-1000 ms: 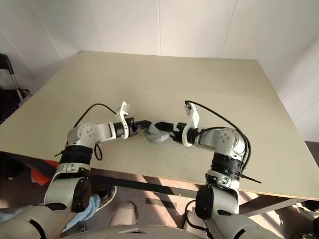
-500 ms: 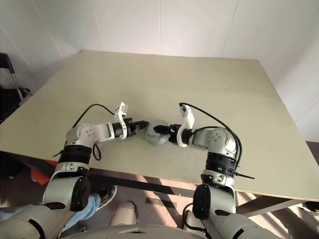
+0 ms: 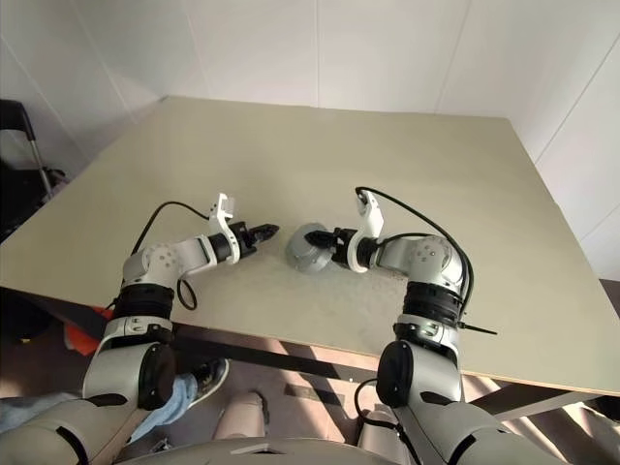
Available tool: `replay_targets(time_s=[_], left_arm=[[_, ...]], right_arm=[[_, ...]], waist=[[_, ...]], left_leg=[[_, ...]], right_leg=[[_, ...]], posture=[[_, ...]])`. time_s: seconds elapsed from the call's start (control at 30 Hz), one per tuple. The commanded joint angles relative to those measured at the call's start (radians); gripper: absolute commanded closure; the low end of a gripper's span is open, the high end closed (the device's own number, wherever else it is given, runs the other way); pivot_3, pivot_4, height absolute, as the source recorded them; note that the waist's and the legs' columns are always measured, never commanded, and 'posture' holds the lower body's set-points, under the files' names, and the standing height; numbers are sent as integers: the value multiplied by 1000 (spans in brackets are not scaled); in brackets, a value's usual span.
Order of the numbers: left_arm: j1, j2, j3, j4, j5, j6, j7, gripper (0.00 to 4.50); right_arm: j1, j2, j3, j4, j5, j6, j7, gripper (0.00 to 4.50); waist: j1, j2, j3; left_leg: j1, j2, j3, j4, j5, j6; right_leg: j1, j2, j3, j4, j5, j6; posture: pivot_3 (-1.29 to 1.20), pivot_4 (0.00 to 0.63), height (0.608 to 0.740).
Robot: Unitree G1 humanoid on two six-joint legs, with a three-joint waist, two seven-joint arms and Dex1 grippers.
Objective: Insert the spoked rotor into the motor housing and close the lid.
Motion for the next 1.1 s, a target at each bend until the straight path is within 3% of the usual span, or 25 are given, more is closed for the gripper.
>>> replay_targets(time_s=[0.03,0.1,0.23,0.6,1.1], left_arm=[[4,-23,70,-56,-83,-13,-4,4500],[11,-36,98,-75,-126,2,-12,4500],[29,-67,137,-116,-205,34,3,3632],[37,-82,223,-70,-350,125,65,12],[6,-104,275,-43,-594,287,23,12]], right_arm=[[-126,-13,-97,45,64,-105,-26,2342],[-160,-7,-121,77,75,-135,-43,2342],[-197,15,-120,91,102,-142,-60,2355],[-262,40,-130,49,188,-95,-122,2355],[-253,107,-123,-46,331,-7,-207,2355]], waist=[[-1,0,0],[-2,0,1],[-8,0,1],[-7,0,2],[-6,0,2]], left_leg=[[0,0,0,0,0,0],[-2,0,0,0,0,0],[-3,1,0,0,-1,2],[-4,1,0,2,-2,4],[-4,1,0,3,-2,4]], right_leg=[[-1,0,0,0,0,0],[-3,0,0,1,0,0],[-5,1,-1,1,0,-1],[-5,1,-1,1,0,-1],[-5,1,-1,1,1,1]], posture=[[0,0,740],[0,0,740],[0,0,740],[0,0,740],[0,0,740]])
